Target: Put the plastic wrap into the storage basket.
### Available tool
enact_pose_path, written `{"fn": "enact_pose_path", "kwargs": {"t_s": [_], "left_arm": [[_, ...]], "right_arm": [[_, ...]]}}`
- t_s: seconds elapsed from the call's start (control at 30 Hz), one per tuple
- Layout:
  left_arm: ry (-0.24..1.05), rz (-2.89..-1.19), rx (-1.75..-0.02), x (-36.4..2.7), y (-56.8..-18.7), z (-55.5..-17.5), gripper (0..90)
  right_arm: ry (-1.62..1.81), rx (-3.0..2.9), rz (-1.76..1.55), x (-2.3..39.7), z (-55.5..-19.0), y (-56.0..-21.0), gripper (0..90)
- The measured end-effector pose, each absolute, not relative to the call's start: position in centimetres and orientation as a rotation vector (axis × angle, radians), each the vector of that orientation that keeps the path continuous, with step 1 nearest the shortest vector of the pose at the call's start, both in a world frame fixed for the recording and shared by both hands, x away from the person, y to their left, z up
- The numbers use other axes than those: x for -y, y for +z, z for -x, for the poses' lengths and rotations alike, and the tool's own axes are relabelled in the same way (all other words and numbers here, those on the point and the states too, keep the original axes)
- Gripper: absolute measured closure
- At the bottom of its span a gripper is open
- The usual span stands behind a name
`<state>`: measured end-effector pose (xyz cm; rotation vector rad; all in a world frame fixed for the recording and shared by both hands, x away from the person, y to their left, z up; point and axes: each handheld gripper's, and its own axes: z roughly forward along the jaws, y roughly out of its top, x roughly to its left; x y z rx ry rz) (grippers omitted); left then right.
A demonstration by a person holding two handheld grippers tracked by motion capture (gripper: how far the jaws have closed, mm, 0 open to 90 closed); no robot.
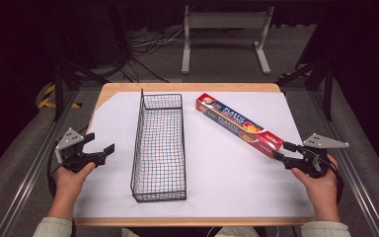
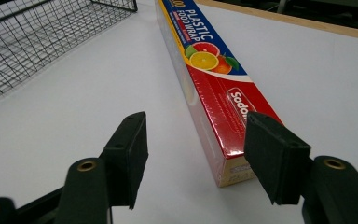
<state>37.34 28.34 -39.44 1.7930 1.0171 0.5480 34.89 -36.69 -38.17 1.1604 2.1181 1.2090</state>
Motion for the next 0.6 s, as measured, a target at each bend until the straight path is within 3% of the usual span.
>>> {"fn": "enact_pose_path", "kwargs": {"t_s": [0.6], "left_arm": [[0.526, -1.762, -1.003, -28.7, -40.9, -35.2, 12.1]], "right_arm": [[1.251, -2.159, -1.086, 35.6, -35.1, -38.0, 35.2]]}}
